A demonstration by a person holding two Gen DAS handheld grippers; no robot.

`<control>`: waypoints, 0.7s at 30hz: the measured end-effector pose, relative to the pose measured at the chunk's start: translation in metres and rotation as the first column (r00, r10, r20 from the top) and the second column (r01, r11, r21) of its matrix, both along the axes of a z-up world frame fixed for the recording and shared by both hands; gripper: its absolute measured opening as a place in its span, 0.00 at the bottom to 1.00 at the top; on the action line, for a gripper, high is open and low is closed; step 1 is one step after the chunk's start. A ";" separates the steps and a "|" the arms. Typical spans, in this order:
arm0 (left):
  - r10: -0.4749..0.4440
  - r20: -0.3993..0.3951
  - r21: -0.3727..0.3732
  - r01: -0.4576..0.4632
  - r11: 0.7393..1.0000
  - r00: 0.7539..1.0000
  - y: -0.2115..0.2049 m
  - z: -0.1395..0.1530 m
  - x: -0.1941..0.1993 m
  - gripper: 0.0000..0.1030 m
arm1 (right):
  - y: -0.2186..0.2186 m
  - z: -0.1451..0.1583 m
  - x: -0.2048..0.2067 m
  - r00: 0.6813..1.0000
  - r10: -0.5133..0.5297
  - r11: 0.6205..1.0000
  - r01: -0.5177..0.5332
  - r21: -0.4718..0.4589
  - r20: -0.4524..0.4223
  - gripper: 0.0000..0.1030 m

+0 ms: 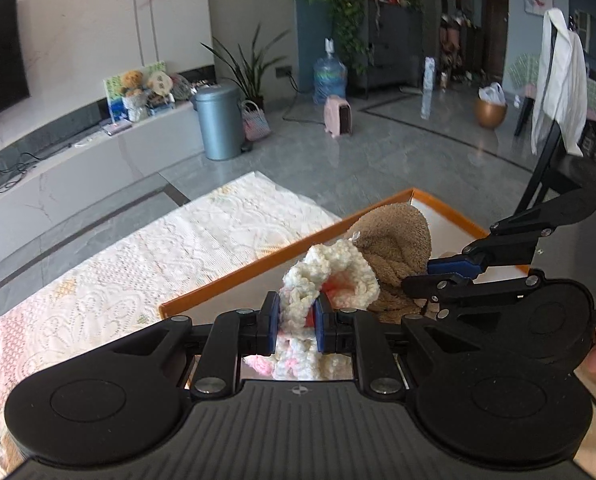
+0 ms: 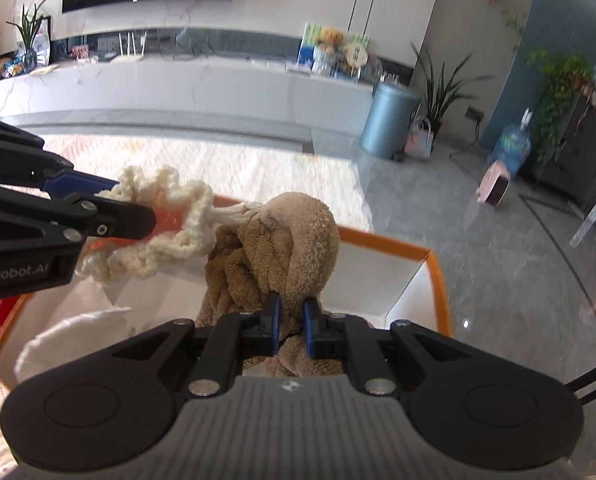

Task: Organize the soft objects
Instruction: 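Carry the crochet item with the left tool while the right tool carries the towel to the box, then lower both items into the orange box and open both tools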

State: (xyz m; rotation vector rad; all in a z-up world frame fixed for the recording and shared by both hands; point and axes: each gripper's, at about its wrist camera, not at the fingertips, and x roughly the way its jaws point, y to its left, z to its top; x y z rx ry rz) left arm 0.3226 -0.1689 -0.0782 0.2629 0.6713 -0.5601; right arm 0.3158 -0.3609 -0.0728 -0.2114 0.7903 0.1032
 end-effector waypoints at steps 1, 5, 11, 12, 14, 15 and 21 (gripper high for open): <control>-0.006 -0.010 0.006 0.007 1.000 1.000 0.000 -0.003 0.003 0.19 | 0.000 -0.004 0.005 1.000 0.003 1.000 -0.003 -0.002 -0.015 0.09; -0.029 -0.045 0.047 0.031 0.998 0.999 -0.004 -0.013 0.011 0.19 | -0.004 -0.017 0.022 0.997 0.000 1.000 0.001 0.017 -0.073 0.09; -0.033 -0.122 0.134 0.050 0.990 0.992 -0.014 -0.032 0.022 0.19 | -0.005 -0.037 0.043 0.985 -0.021 0.999 0.026 0.032 -0.169 0.10; -0.028 -0.138 0.145 0.048 0.988 0.990 -0.014 -0.035 0.025 0.19 | -0.006 -0.042 0.044 0.983 -0.021 0.999 0.027 0.031 -0.182 0.10; -0.012 -0.168 0.162 0.040 0.986 0.986 -0.013 -0.039 0.026 0.19 | -0.006 -0.044 0.049 0.979 -0.023 0.999 0.031 0.039 -0.203 0.11; -0.004 -0.185 0.169 0.036 0.985 0.983 -0.013 -0.040 0.028 0.19 | -0.006 -0.045 0.050 0.978 -0.020 0.999 0.029 0.040 -0.209 0.12; 0.024 -0.212 0.160 0.011 0.987 0.977 -0.005 -0.037 0.028 0.24 | -0.007 -0.042 0.046 0.981 -0.021 1.000 0.025 0.019 -0.191 0.26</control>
